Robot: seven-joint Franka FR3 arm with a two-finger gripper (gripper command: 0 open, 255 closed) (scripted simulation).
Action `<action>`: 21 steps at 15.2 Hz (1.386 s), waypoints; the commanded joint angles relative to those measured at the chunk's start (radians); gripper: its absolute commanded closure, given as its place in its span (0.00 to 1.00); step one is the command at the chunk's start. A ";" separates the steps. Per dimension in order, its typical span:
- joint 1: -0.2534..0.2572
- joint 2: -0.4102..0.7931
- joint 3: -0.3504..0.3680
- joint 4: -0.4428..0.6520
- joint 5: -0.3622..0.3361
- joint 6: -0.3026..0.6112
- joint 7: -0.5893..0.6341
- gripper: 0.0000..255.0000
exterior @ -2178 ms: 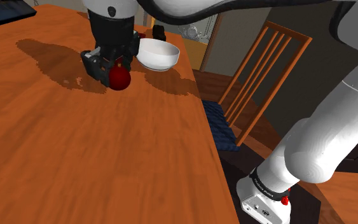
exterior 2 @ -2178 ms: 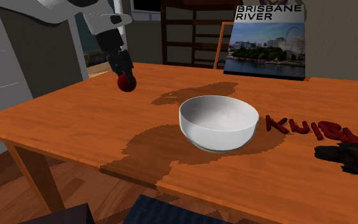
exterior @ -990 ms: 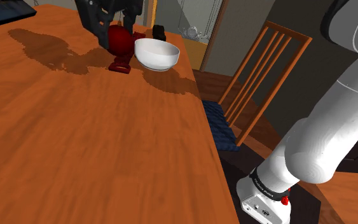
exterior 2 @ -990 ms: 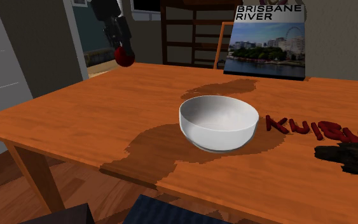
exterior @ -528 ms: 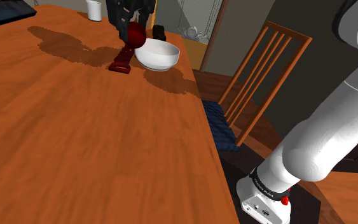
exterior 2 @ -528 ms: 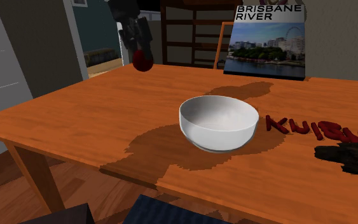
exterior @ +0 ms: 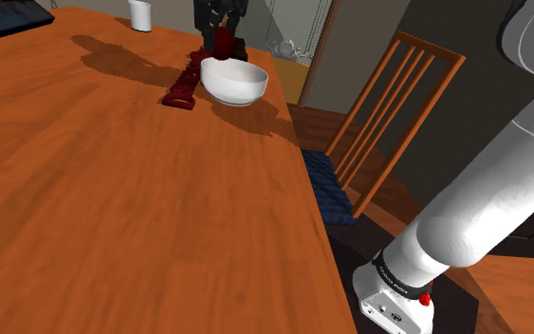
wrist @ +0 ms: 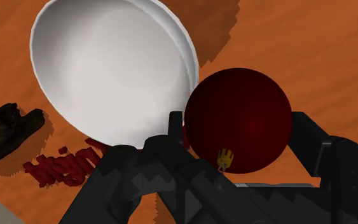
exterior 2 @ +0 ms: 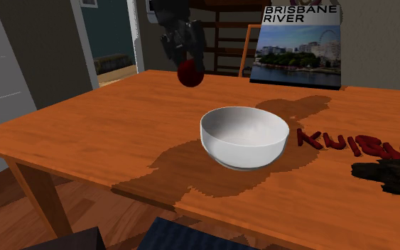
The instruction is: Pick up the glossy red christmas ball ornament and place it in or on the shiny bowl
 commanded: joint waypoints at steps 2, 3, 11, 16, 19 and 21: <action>-0.035 0.012 -0.034 0.006 0.005 0.023 -0.068 1.00; -0.046 0.021 -0.044 0.014 0.004 0.029 -0.088 1.00; -0.114 0.114 -0.108 0.094 -0.007 0.065 -0.219 1.00; -0.120 0.099 -0.111 0.009 -0.004 0.137 -0.208 1.00; -0.123 0.093 -0.113 -0.038 -0.004 0.178 -0.201 1.00; -0.125 0.090 -0.114 -0.071 -0.006 0.208 -0.195 1.00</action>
